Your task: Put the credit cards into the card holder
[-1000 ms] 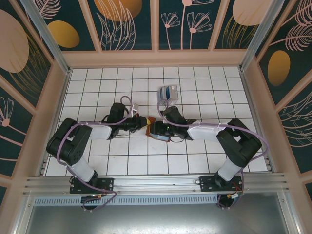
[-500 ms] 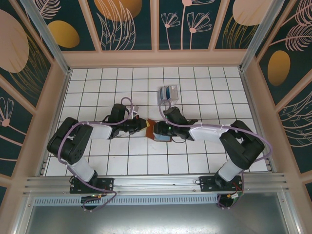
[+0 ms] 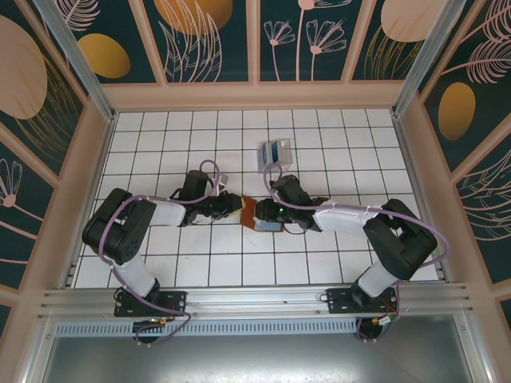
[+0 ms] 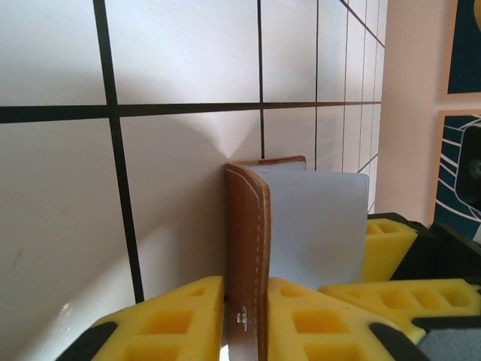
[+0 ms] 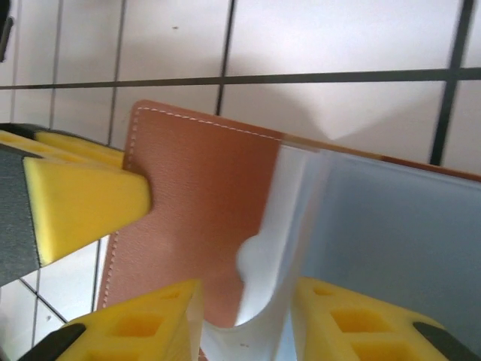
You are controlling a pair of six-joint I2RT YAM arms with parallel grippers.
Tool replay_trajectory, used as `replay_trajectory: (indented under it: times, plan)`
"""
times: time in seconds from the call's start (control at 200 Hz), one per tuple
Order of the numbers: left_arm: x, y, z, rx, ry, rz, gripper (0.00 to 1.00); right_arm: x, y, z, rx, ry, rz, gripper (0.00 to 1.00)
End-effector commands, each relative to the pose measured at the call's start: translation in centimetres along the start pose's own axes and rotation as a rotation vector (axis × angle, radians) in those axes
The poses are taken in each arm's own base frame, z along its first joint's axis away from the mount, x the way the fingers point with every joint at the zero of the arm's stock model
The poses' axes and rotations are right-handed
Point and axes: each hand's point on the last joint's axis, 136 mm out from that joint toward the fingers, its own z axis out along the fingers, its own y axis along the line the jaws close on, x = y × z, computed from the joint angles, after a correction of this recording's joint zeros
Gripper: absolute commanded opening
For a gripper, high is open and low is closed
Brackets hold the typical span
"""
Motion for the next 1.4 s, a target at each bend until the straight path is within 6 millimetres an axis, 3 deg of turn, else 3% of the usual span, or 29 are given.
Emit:
replay_trajectory:
  times: [0.0,0.16,0.275,0.375,0.571,0.686,0.866,1.171,1.326,1.396]
  plan:
    - [-0.7,-1.5,0.1,0.064,0.001,0.052,0.28,-0.5,1.8,0.3,-0.091,-0.005,-0.051,0.36]
    - [-0.8,-2.9,-0.2,0.123,-0.013,0.083,0.34,-0.2,3.3,0.2,-0.179,-0.002,-0.092,0.37]
    - [-1.1,-3.5,-0.3,0.140,-0.015,0.092,0.35,0.0,3.3,0.4,-0.194,-0.004,-0.097,0.34]
    - [-1.1,-3.1,-0.1,0.126,-0.016,0.091,0.37,0.3,3.3,0.5,-0.210,0.002,-0.100,0.30]
    - [-1.1,-1.8,0.3,0.087,-0.014,0.076,0.37,0.6,1.5,0.9,-0.124,0.005,-0.076,0.27]
    - [-1.1,-1.4,0.5,0.071,-0.009,0.076,0.37,0.7,0.1,1.0,-0.050,0.006,-0.068,0.34]
    - [-1.0,-1.2,0.7,0.071,0.002,0.074,0.35,1.1,-0.2,1.5,-0.039,0.030,-0.061,0.44]
    - [-0.8,-0.4,0.9,0.042,0.009,0.075,0.18,1.1,-1.4,1.7,0.025,0.033,-0.037,0.49]
    - [-0.6,0.5,1.3,0.014,0.021,0.062,0.00,0.4,-1.7,1.0,0.061,-0.003,-0.028,0.51]
    - [-0.6,0.6,1.2,0.012,0.017,0.062,0.00,-0.5,-1.7,-0.3,0.070,-0.070,-0.017,0.51]
